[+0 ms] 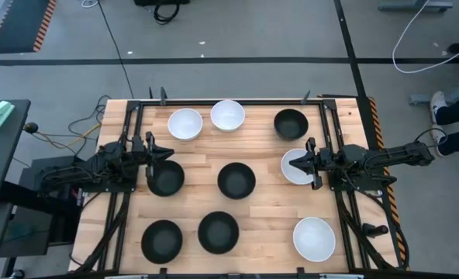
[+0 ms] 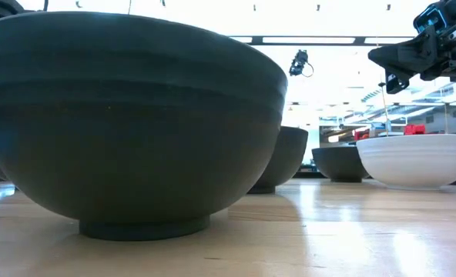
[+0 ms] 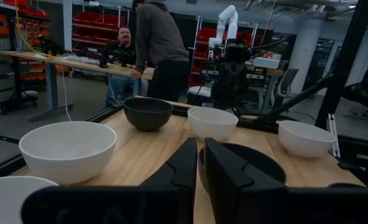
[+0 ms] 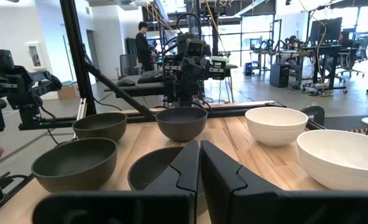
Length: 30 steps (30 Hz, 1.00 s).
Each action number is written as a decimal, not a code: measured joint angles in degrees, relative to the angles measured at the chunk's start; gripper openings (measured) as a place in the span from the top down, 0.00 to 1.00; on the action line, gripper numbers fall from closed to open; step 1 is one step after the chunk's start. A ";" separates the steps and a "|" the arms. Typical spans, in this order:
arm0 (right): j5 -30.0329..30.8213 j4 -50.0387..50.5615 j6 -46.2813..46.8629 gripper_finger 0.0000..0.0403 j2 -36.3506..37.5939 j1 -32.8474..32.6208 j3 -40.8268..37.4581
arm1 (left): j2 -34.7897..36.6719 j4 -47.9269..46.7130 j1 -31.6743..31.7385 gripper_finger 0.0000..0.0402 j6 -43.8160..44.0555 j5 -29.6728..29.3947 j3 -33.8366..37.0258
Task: Nest bowls inside each other
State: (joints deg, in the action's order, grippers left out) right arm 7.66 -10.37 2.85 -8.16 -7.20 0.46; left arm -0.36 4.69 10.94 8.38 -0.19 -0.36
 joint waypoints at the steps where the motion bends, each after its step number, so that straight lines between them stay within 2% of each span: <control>1: 0.00 0.01 0.01 0.94 0.01 0.00 0.01 | 0.00 -0.02 0.02 0.91 -0.02 0.00 -0.02; 30: 0.01 0.01 0.00 0.94 0.00 0.00 -0.01 | 0.00 -0.02 0.01 0.92 -0.01 0.00 -0.01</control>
State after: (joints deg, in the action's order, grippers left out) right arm 7.67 -10.35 2.86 -8.16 -7.20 0.45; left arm -0.36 4.67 10.95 8.37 -0.19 -0.37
